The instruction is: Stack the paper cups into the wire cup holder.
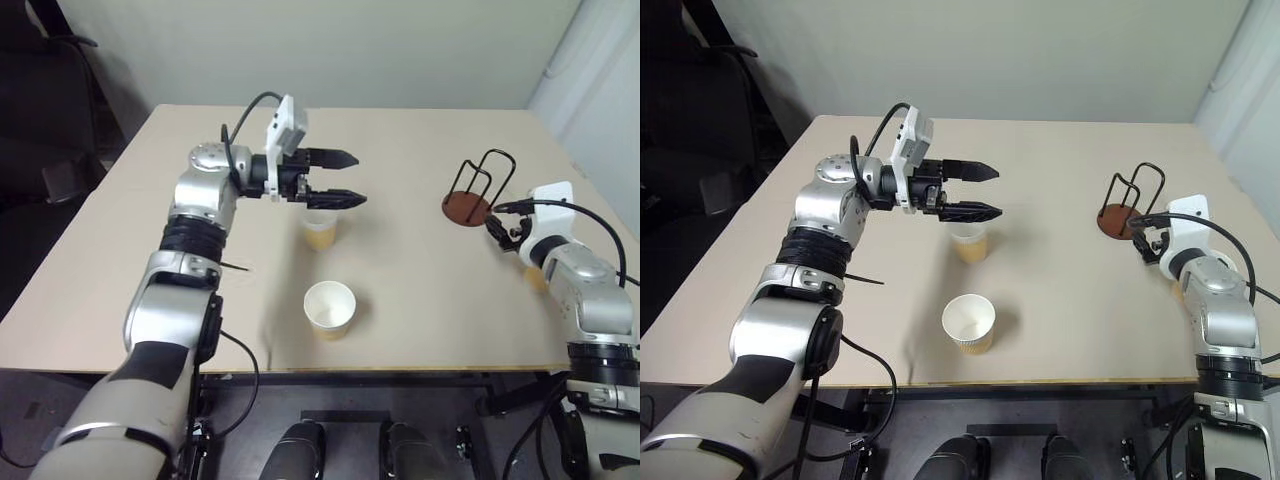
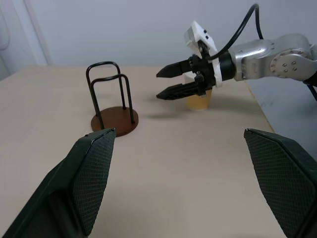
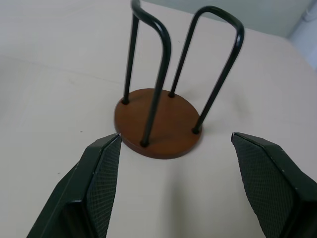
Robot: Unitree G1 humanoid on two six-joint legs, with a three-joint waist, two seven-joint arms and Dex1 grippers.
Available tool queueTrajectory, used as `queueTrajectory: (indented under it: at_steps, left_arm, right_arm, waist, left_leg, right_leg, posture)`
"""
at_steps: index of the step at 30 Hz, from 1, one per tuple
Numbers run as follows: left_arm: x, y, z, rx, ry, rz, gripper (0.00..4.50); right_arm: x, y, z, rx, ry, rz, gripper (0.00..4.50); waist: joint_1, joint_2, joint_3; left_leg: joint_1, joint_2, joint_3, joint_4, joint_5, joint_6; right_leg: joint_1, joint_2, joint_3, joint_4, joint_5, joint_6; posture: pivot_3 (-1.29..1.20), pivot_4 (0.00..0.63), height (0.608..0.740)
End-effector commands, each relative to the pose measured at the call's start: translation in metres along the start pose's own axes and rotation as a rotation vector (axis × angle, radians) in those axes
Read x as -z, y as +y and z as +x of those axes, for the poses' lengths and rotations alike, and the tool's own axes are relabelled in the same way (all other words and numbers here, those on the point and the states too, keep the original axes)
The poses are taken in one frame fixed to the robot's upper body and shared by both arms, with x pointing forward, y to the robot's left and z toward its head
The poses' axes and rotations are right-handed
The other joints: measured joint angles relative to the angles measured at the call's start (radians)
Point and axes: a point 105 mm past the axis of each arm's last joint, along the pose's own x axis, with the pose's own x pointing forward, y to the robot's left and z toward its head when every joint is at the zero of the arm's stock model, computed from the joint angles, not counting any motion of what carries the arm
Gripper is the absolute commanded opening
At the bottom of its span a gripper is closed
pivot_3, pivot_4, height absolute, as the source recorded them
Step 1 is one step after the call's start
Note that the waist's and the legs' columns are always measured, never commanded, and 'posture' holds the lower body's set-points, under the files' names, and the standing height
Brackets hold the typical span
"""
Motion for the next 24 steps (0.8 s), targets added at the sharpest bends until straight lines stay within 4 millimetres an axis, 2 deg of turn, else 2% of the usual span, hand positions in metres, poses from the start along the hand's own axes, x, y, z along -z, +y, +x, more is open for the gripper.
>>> queueTrajectory:
  at_steps: [1, 10, 14, 20, 24]
  left_arm:
    - [-0.011, 0.001, -0.008, -0.016, -0.018, 0.049, 4.44]
    - [-0.011, 0.005, -0.011, -0.075, -0.030, 0.053, 4.44]
    - [-0.014, 0.005, -0.019, -0.101, -0.031, 0.065, 4.44]
    - [-0.015, 0.006, -0.027, -0.130, -0.029, 0.061, 4.44]
    - [-0.015, 0.006, -0.027, -0.133, -0.028, 0.060, 4.44]
  right_arm:
    - [-0.029, 0.006, 0.003, -0.012, -0.085, -0.026, 3.59]
    - [-0.047, 0.020, 0.035, -0.064, -0.106, -0.096, 3.59]
    - [-0.050, 0.025, 0.046, -0.074, -0.116, -0.132, 3.59]
    - [-0.050, 0.022, 0.045, -0.089, -0.126, -0.141, 3.59]
    - [-0.056, 0.042, 0.029, -0.281, -0.144, -0.086, 3.59]
  waist:
    - [0.000, 0.000, 0.000]
    - [0.004, 0.000, 0.000]
    - [0.006, 0.000, 0.000]
    - [0.006, 0.000, 0.000]
    - [0.007, 0.000, 0.000]
  left_leg:
    - [0.000, 0.000, 0.000, 0.000, 0.000, 0.000]
    - [0.000, 0.000, 0.000, 0.000, 0.000, 0.000]
    - [-0.002, 0.000, 0.000, 0.000, 0.000, 0.001]
    - [-0.002, 0.000, -0.001, -0.001, -0.001, -0.001]
    - [-0.002, 0.000, -0.001, -0.001, -0.002, -0.001]
  right_leg:
    - [0.000, 0.000, 0.000, 0.000, 0.000, 0.000]
    - [0.000, 0.000, 0.000, 0.000, 0.000, 0.000]
    - [-0.001, 0.000, 0.000, -0.001, 0.000, 0.000]
    - [-0.002, 0.000, -0.001, -0.001, -0.001, -0.001]
    - [-0.002, 0.000, -0.001, -0.001, -0.001, -0.002]
  posture:
    - [0.00, 0.150, 0.740]
    - [0.00, 0.150, 0.740]
    - [0.00, 0.150, 0.740]
    - [0.00, 0.150, 0.740]
    - [0.00, 0.150, 0.740]
